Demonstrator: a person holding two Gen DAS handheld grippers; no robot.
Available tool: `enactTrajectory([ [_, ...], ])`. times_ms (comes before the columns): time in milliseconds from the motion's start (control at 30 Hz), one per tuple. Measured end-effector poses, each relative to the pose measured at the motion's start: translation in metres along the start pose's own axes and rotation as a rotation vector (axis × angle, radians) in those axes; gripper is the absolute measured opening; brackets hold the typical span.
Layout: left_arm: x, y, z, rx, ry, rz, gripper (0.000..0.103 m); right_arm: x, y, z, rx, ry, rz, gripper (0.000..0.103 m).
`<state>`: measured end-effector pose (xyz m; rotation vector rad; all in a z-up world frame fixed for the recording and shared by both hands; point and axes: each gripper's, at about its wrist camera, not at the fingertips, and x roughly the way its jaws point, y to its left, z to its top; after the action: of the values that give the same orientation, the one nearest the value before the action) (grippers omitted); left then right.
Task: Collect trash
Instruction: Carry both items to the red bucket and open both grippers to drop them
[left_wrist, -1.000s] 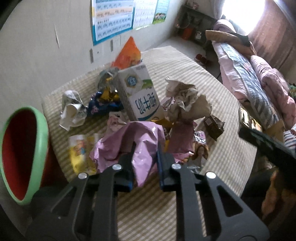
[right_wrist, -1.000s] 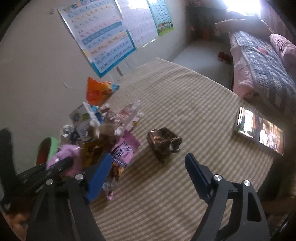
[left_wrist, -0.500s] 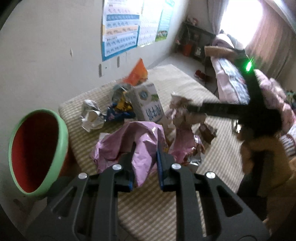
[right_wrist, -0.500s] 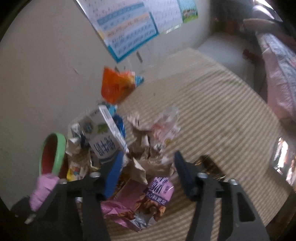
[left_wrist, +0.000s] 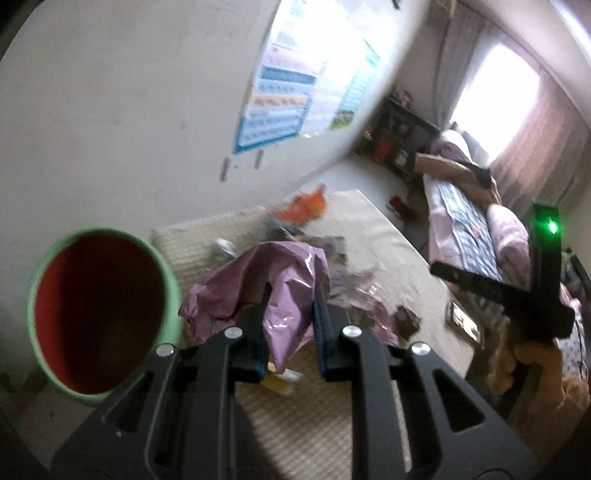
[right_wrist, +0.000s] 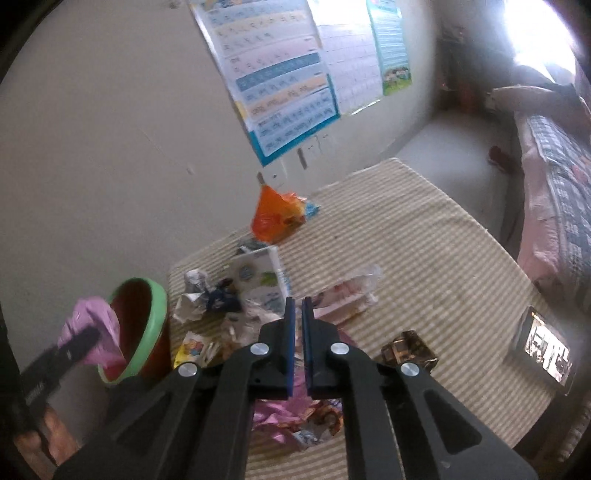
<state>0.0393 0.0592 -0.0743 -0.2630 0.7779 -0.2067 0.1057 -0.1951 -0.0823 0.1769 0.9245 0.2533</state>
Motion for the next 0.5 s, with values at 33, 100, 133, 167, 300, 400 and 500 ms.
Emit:
enactTrajectory([
  [33,-0.004,0.006,0.001,-0.003,-0.008,0.014,0.019,0.005,0.003,-0.001,-0.002,0.022,-0.009,0.009],
  [100,-0.01,0.02,0.001,-0.01,-0.02,0.042,0.019,0.018,0.008,-0.005,0.002,0.063,-0.016,0.046],
  [133,-0.013,0.025,0.0,-0.016,-0.024,0.055,0.019,0.024,0.011,-0.008,0.002,0.077,-0.019,0.055],
  [167,-0.015,0.032,-0.001,-0.023,-0.024,0.068,0.019,0.031,0.016,-0.01,-0.011,0.084,-0.029,0.058],
  [300,-0.023,0.048,-0.007,-0.04,-0.027,0.101,0.019,0.065,0.028,-0.017,-0.047,0.142,-0.092,0.057],
  [400,-0.028,0.055,-0.01,-0.038,-0.031,0.118,0.019,0.091,0.026,-0.022,-0.018,0.203,-0.101,0.057],
  [500,-0.029,0.063,-0.011,-0.053,-0.029,0.12,0.019,0.113,0.024,-0.025,-0.014,0.245,-0.133,0.043],
])
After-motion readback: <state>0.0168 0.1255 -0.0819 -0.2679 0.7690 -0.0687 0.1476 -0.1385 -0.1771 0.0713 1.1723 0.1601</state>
